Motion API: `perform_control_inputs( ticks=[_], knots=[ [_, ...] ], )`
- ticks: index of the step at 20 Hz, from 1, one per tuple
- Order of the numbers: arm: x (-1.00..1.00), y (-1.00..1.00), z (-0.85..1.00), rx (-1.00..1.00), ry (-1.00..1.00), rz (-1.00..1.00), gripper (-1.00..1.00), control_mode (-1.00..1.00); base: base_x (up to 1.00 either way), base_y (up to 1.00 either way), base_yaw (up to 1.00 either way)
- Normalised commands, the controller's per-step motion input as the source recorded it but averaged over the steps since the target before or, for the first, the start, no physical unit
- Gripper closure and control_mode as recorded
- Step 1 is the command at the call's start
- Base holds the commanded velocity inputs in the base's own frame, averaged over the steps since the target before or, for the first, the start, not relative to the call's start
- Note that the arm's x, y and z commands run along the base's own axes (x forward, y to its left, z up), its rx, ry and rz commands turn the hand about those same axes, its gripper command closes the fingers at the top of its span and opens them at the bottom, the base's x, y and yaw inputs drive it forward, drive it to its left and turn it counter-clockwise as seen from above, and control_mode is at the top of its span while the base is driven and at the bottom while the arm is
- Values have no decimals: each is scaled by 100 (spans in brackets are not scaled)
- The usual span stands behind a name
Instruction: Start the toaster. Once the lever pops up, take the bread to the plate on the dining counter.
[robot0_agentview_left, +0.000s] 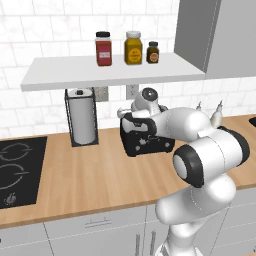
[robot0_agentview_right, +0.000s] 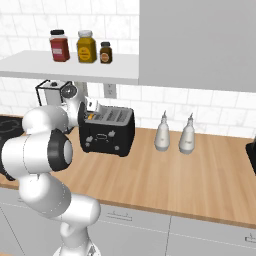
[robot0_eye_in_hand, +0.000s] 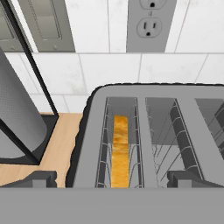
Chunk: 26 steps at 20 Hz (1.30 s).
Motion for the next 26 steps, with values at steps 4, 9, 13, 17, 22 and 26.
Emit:
perform_control_inputs(
  ticks=[4, 9, 13, 17, 22, 26],
  knots=[
    [0, 0, 0, 0, 0, 0, -100, -100, 0, 0, 0],
    [0, 0, 0, 0, 0, 0, -100, -100, 0, 0, 0],
    [0, 0, 0, 0, 0, 0, -100, -100, 0, 0, 0],
    [0, 0, 0, 0, 0, 0, -100, -100, 0, 0, 0],
    [0, 0, 0, 0, 0, 0, -100, -100, 0, 0, 0],
    [0, 0, 0, 0, 0, 0, -100, -100, 0, 0, 0]
  ],
)
